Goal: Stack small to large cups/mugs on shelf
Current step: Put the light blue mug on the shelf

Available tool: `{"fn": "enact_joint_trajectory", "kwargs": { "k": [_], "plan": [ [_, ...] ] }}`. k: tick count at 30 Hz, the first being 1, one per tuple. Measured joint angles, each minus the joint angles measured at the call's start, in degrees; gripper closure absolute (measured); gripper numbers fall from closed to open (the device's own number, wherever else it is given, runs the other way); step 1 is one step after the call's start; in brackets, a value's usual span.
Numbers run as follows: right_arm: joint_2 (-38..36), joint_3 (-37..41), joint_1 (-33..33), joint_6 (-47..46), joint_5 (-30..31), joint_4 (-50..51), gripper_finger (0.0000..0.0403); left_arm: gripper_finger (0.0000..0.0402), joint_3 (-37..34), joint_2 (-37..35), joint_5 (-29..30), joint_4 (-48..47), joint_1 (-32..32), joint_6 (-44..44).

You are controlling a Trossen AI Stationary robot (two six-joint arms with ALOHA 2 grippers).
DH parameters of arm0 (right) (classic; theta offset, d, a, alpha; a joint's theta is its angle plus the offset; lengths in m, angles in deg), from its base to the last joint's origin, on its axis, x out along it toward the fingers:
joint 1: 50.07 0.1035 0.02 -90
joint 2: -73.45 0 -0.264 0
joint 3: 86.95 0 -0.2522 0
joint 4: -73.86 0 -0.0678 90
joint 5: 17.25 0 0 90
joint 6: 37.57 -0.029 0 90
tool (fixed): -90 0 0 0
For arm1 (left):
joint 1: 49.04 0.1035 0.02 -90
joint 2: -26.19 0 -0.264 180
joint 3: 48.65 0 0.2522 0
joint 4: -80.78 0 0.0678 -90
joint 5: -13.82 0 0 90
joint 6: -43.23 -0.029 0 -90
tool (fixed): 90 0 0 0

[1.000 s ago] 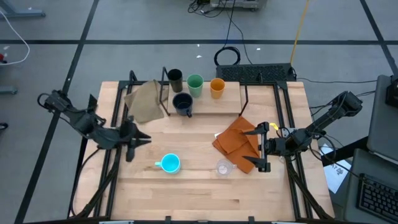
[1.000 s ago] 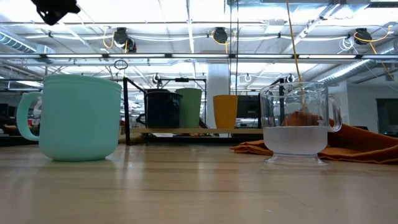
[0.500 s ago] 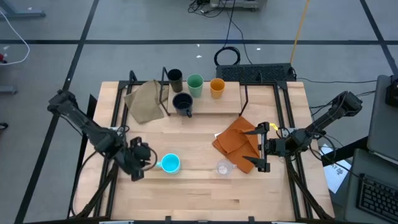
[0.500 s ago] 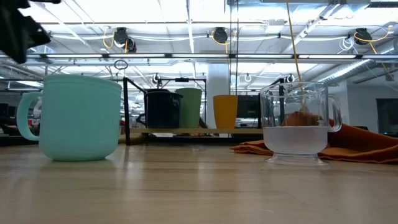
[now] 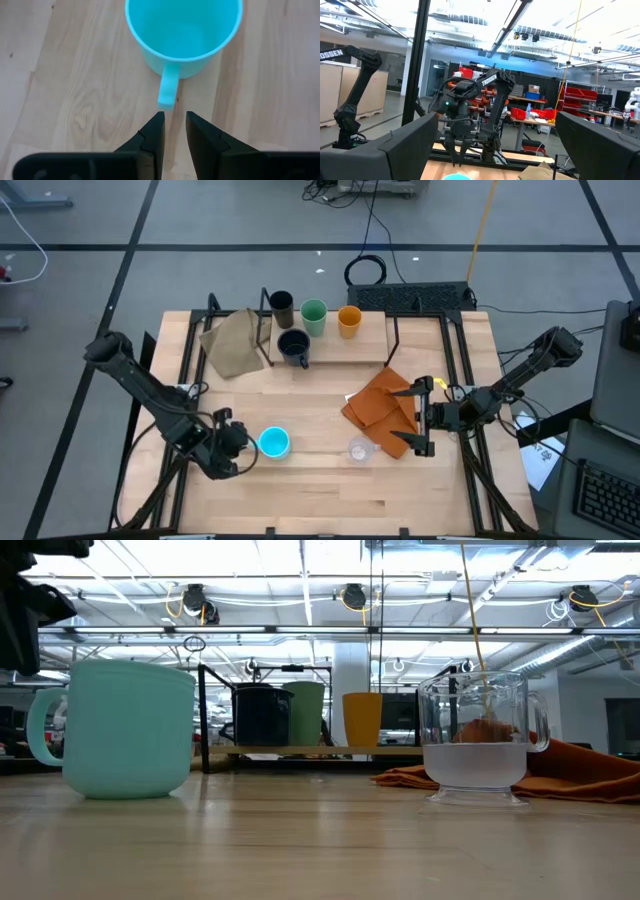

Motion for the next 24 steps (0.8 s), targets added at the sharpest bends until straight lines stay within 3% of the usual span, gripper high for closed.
{"fn": "enact_joint_trajectory", "kwargs": {
  "k": [7, 17, 24],
  "plan": [
    [0.00, 0.00, 0.00, 0.10, 0.00, 0.00, 0.0009, 0.0307, 0.02, 0.83, 1.72, 0.41, 0.00, 0.09],
    [0.02, 0.00, 0.00, 0.15, 0.00, 0.24, 0.0009, 0.0178, 0.02, 0.85, 2.31, 0.57, 0.76, 2.94],
    [0.02, 0.00, 0.00, 0.17, 0.02, 0.26, 0.0009, 0.0147, 0.07, 4.42, 3.19, 0.72, 1.20, 2.67]
  ]
}}
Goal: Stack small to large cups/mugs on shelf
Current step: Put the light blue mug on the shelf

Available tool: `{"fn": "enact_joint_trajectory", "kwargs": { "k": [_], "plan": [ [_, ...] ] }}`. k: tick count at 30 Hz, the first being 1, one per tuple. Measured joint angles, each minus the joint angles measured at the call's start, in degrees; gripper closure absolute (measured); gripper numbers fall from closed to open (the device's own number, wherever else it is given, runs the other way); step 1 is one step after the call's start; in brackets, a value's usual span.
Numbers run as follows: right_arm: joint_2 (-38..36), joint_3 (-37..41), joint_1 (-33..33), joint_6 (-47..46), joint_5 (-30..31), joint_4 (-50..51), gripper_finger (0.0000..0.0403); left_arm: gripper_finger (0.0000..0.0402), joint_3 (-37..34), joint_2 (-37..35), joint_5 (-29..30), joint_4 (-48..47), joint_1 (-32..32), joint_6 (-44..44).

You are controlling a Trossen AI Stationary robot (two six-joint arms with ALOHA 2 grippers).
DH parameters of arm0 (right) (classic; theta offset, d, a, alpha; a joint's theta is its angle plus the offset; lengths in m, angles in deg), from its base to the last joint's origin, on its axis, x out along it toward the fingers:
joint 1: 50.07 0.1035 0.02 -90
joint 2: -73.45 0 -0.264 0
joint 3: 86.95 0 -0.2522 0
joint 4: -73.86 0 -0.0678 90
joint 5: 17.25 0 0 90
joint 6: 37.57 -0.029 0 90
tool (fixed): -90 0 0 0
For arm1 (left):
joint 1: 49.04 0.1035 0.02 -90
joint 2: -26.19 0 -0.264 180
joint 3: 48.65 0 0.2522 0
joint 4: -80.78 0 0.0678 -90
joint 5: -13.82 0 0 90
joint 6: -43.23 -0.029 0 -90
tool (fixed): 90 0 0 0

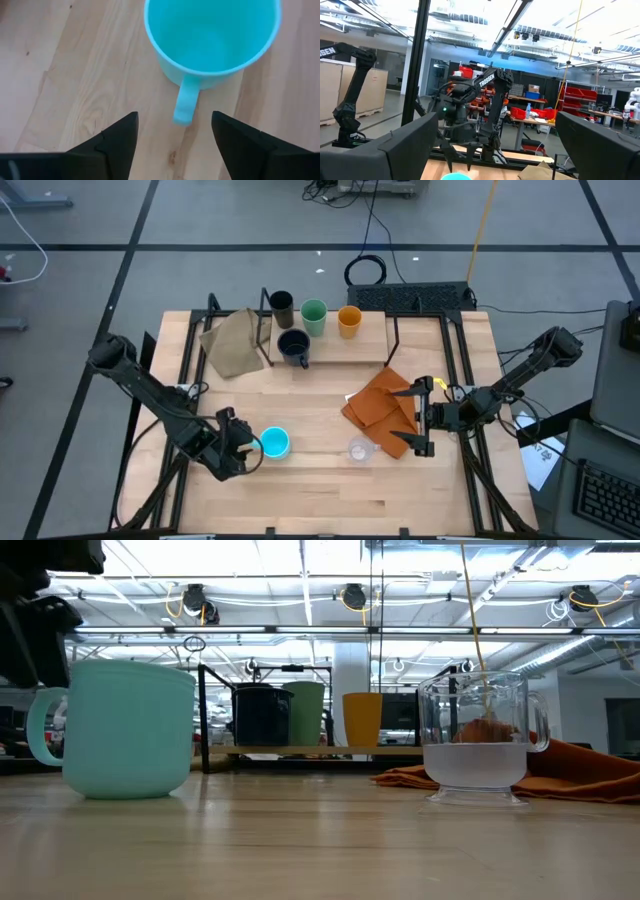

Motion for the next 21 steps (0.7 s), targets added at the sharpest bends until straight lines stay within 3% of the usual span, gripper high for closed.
{"fn": "enact_joint_trajectory", "kwargs": {
  "k": [12, 21],
  "plan": [
    [0.00, 0.00, 0.00, 0.24, 0.00, 0.00, 0.0009, 0.0147, 0.00, 7.35, 1.71, 1.57, 1.70, -0.59],
    [0.00, -0.02, 0.00, 0.24, -0.02, 0.00, 0.0009, 0.0147, -3.11, 7.75, 1.43, 6.00, 2.11, -0.36]
  ]
}}
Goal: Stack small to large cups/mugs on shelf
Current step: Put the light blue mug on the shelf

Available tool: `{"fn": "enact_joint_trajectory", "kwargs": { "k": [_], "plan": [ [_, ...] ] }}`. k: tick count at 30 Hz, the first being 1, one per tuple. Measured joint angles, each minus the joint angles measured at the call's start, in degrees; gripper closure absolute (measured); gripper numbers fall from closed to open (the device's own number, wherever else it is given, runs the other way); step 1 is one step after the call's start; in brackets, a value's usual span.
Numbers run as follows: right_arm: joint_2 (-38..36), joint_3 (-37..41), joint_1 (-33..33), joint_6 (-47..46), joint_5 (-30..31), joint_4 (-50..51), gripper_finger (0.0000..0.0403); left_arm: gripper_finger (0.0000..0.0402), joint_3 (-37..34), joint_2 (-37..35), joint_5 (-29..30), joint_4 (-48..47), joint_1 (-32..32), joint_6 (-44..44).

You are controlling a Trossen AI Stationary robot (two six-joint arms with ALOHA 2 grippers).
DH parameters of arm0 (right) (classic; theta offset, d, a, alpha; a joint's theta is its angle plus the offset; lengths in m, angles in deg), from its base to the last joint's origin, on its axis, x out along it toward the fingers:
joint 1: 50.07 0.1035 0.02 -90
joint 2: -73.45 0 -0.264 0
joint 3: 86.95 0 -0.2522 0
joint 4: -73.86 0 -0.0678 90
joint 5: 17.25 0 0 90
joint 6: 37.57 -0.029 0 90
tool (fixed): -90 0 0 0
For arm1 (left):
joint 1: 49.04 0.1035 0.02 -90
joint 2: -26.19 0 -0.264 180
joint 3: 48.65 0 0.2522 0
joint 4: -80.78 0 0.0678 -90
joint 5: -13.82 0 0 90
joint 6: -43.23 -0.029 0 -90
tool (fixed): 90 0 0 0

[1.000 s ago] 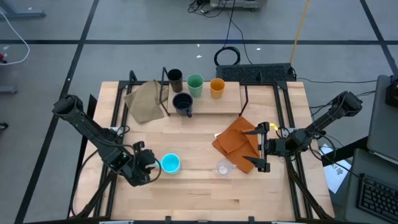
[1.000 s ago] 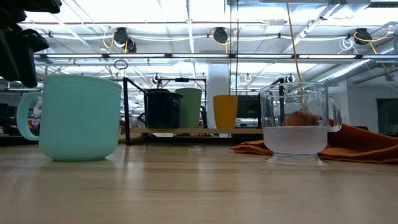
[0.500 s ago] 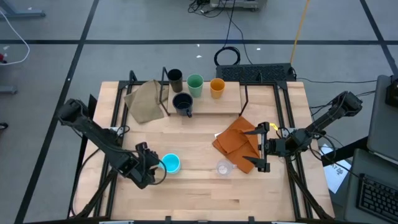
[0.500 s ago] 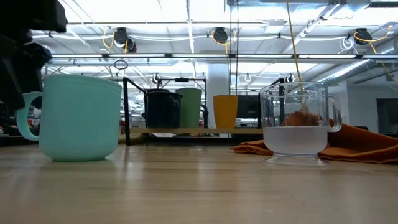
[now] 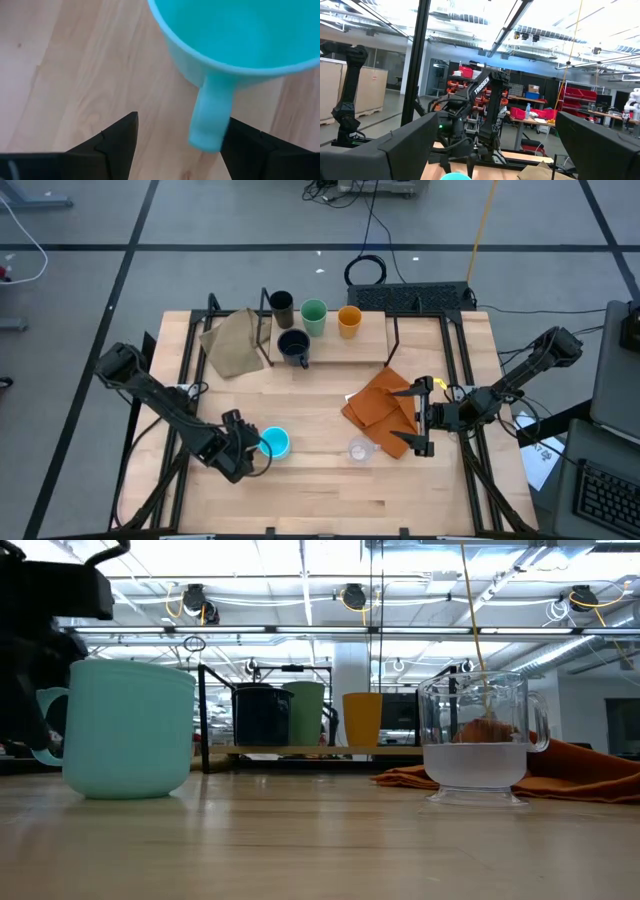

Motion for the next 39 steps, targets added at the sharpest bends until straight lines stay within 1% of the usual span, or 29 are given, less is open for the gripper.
{"fn": "enact_joint_trajectory", "kwargs": {
  "k": [5, 8, 10, 16, 20, 28, 35, 39],
  "plan": [
    [0.00, 0.02, 0.00, 0.00, 0.02, -0.02, 0.0009, 0.0147, -2.62, 0.00, -1.31, 5.78, 1.76, -2.21],
    [0.00, 0.01, 0.00, 0.00, 0.02, -0.08, 0.0009, 0.0150, -3.10, -0.01, -2.81, 6.25, 3.02, -3.64],
    [0.00, 0.02, 0.00, 0.00, 0.02, -0.40, 0.0009, 0.0161, -3.10, -0.02, -3.91, 6.33, 3.64, -4.99],
    [0.00, 0.02, 0.00, 0.00, 0.02, -0.46, 0.0009, 0.0213, -3.10, -0.26, -8.18, 6.04, 4.59, -6.48],
    [0.00, 0.02, 0.00, 0.04, 0.02, -0.46, 0.0009, 0.0234, -2.59, -0.26, -8.77, 5.97, 4.63, -6.36],
    [0.00, 0.02, 0.00, 0.17, 0.03, -0.46, 0.0009, 0.0238, -0.54, -0.26, -8.28, 5.52, 4.65, -9.34],
    [0.00, 0.02, 0.00, 0.20, 0.04, -0.46, 0.0009, 0.0238, -0.54, -0.36, -8.01, 3.37, 5.08, -8.85],
    [0.00, 0.02, 0.00, 0.17, 0.04, -0.45, 0.0009, 0.0238, -0.54, -1.92, -8.72, 2.72, 5.73, -8.90]
  ]
}}
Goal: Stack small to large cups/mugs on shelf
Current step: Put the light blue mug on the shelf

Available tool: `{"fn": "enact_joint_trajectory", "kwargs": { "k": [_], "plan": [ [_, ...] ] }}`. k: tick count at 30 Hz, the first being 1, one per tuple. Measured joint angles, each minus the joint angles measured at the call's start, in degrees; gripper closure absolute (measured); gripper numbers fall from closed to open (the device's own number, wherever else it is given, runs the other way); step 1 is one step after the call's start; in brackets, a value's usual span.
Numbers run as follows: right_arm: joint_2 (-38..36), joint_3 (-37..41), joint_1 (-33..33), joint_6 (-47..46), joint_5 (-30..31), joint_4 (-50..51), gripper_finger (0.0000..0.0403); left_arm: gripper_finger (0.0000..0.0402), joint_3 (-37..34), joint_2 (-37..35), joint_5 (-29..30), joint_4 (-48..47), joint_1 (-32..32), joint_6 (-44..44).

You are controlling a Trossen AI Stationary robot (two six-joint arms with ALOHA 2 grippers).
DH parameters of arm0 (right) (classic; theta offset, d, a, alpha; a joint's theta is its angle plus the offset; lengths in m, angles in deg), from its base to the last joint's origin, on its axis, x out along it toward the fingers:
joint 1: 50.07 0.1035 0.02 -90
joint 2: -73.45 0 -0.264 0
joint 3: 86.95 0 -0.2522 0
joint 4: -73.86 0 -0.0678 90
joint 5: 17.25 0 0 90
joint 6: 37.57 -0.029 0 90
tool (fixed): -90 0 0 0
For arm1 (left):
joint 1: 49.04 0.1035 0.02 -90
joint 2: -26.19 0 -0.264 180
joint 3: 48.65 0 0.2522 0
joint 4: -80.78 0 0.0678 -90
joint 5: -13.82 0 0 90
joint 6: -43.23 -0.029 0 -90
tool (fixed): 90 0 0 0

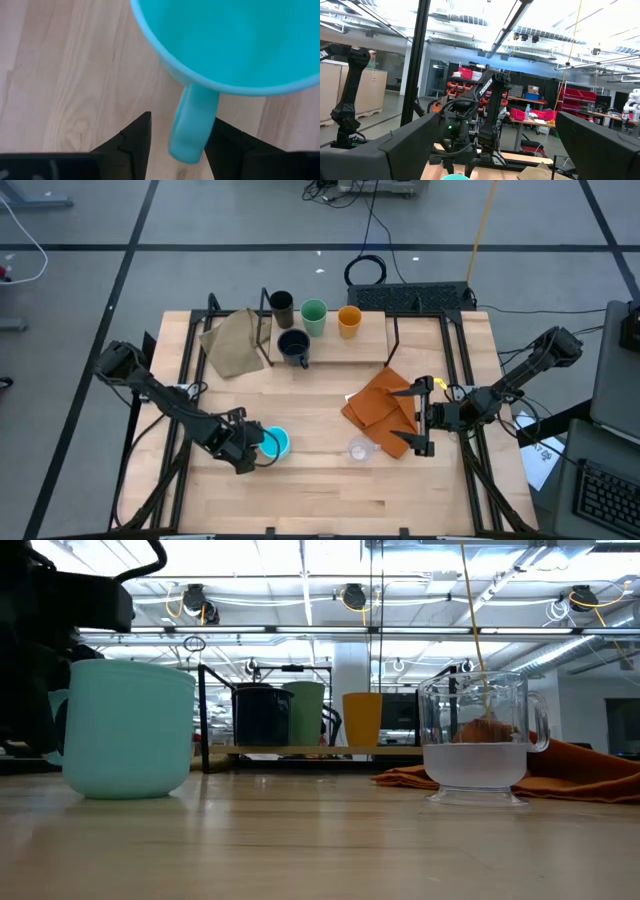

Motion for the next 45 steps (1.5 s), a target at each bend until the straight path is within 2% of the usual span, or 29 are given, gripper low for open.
{"fn": "enact_joint_trajectory", "kwargs": {
  "k": [6, 20, 24, 28, 34, 45],
  "plan": [
    [0.00, 0.00, 0.00, -0.04, 0.00, 0.02, 0.0009, 0.0238, 0.00, -3.83, 1.57, -0.11, 0.43, -0.31],
    [0.00, 0.00, 0.00, -0.09, 0.00, 0.05, 0.0009, 0.0239, 0.00, -3.82, 1.47, 0.02, 0.69, -1.81],
    [0.00, 0.00, 0.00, -0.13, 0.00, 0.05, 0.0009, 0.0272, 0.00, -3.80, 1.46, -0.02, 0.69, -2.99],
    [0.00, -0.01, 0.00, -0.15, 0.00, 0.04, 0.0009, 0.0357, 0.00, -3.80, 0.93, 0.01, 0.69, -6.35],
    [0.00, 0.00, 0.00, -0.20, 0.00, 0.03, 0.0009, 0.0357, -0.02, -3.78, 0.27, 0.06, 0.71, -8.33],
    [0.00, -0.01, 0.00, -0.17, 0.02, 0.03, 0.0009, 0.0357, 0.02, -5.02, -6.39, 1.09, 5.13, -12.85]
  ]
}}
